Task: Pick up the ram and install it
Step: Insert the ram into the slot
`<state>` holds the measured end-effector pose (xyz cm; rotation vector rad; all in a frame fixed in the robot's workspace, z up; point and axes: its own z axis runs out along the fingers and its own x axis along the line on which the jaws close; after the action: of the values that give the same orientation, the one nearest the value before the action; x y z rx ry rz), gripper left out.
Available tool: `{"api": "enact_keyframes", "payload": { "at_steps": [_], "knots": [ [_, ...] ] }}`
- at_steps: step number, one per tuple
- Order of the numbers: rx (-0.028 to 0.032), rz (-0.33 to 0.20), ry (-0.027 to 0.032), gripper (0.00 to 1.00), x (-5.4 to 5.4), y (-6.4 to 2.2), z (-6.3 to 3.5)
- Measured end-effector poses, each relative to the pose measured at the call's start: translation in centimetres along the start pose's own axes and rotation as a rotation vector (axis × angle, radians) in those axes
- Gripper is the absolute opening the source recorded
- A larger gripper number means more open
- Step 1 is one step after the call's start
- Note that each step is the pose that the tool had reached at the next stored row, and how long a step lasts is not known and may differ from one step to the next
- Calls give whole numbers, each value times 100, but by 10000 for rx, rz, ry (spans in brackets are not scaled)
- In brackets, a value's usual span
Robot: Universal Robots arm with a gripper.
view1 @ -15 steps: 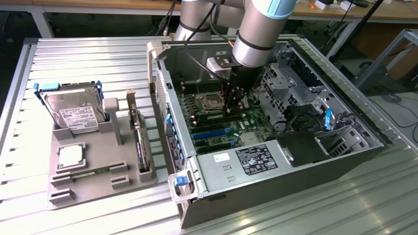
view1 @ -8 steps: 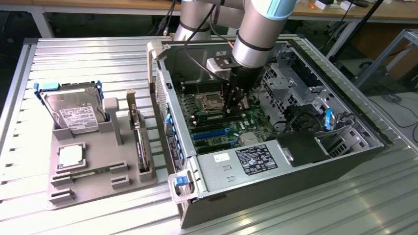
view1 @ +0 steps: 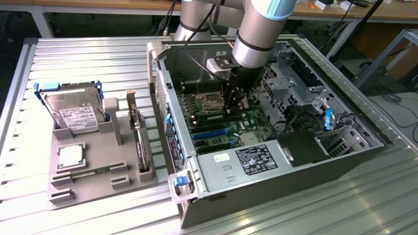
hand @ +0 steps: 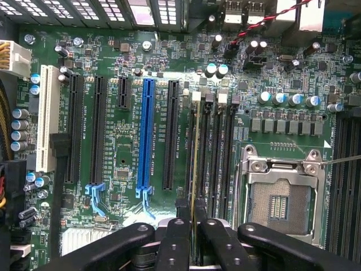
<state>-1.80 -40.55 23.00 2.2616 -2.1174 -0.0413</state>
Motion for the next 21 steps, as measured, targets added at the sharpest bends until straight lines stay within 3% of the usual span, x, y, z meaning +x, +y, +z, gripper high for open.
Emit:
{"api": "enact_keyframes", "payload": {
  "at_steps": [21],
  "knots": [
    [-1,6,7,13,-17,5,-21]
  ]
}}
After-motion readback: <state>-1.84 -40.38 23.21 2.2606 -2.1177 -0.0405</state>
